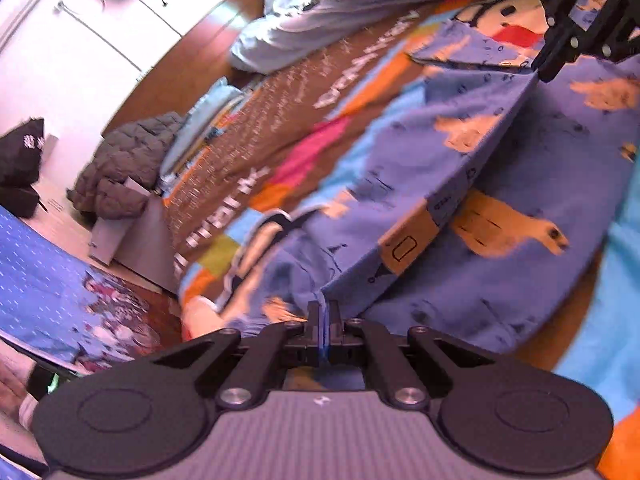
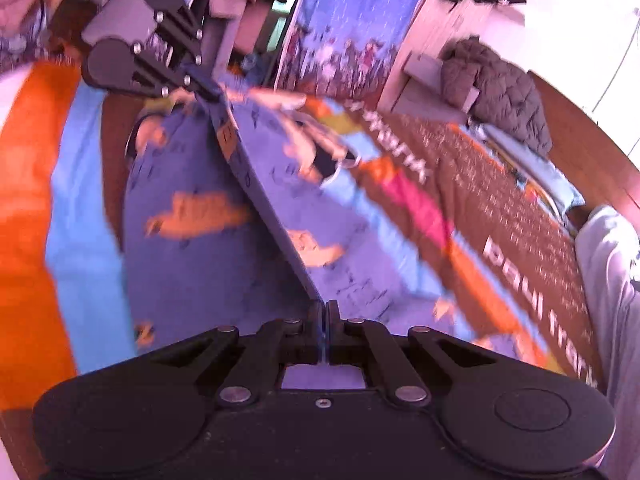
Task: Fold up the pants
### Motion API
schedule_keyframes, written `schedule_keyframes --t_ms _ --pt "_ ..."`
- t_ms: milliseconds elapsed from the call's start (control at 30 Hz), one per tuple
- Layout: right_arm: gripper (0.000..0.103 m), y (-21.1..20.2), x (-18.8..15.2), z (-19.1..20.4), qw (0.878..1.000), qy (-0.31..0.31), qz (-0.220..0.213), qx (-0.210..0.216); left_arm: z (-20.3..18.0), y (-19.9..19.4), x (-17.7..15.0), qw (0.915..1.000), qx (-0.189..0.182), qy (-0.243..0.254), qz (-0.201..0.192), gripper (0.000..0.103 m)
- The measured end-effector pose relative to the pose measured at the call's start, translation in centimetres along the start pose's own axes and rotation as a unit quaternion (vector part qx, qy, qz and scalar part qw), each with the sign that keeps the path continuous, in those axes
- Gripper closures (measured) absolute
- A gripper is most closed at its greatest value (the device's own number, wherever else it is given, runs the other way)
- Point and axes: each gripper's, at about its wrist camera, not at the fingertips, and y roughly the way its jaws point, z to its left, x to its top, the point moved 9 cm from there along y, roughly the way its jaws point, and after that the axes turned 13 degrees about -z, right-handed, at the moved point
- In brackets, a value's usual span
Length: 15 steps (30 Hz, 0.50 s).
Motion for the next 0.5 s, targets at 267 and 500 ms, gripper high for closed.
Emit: schedule_keyframes --t_ms 267,500 --pt "0.103 1.1 -0.9 0.9 1.0 0.014 0.007 -0.008 -0.8 0.0 -1.1 1.0 0.002 0.002 0.004 0.103" --pt "0.103 -0.1 -0.3 0.8 1.0 0.0 0.004 -0.001 -0.5 -1.6 -1.1 0.9998 -0.014 0.007 -0.011 0.103"
